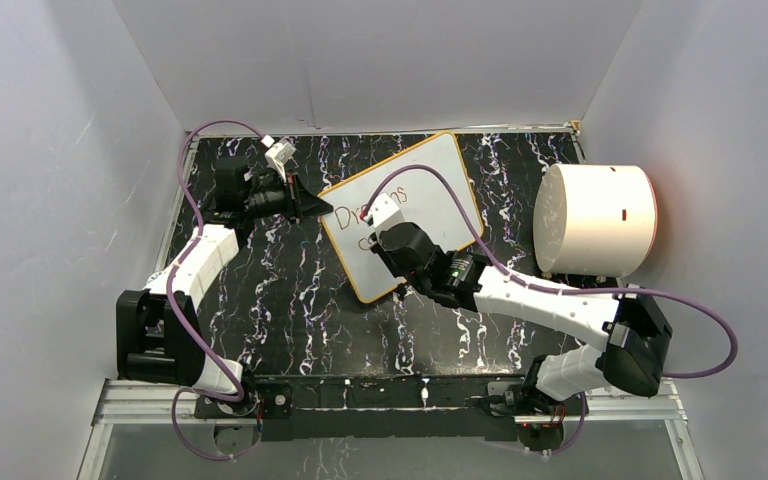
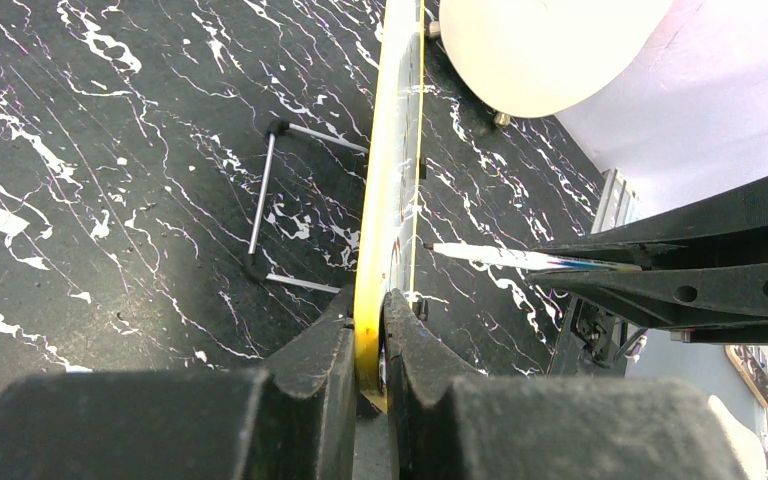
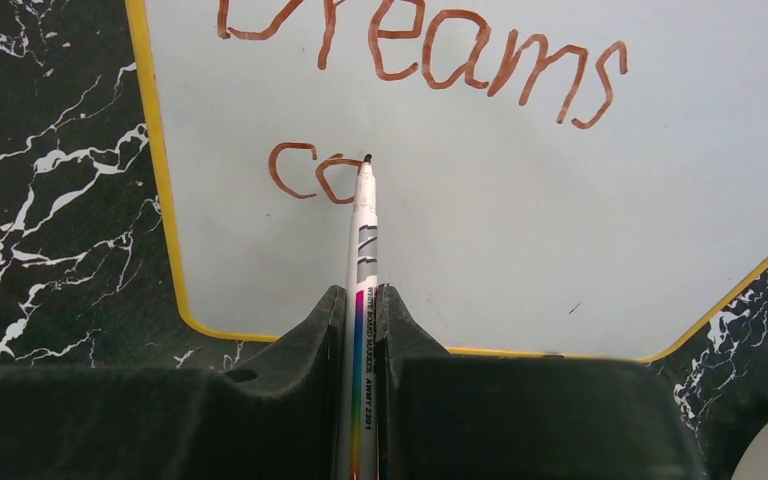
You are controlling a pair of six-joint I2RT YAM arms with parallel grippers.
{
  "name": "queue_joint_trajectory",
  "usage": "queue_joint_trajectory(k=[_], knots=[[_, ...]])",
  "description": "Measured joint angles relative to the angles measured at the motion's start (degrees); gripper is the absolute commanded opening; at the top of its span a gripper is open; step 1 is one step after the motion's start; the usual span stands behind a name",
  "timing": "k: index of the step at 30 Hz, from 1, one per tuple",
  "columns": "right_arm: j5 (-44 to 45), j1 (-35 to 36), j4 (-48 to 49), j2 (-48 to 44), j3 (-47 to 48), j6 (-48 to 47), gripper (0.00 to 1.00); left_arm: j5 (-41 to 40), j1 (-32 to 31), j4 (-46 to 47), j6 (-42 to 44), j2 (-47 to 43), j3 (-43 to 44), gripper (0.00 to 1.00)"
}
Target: Write a sentence on the whiteboard
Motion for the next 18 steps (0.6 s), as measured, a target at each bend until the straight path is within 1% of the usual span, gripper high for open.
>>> queue_joint_trajectory(k=[18], knots=[[0.4, -1.0, 0.1, 1.1, -0.1, -0.1, 0.0, 0.0, 0.0, 0.0, 0.1, 0.0, 0.0, 0.0]])
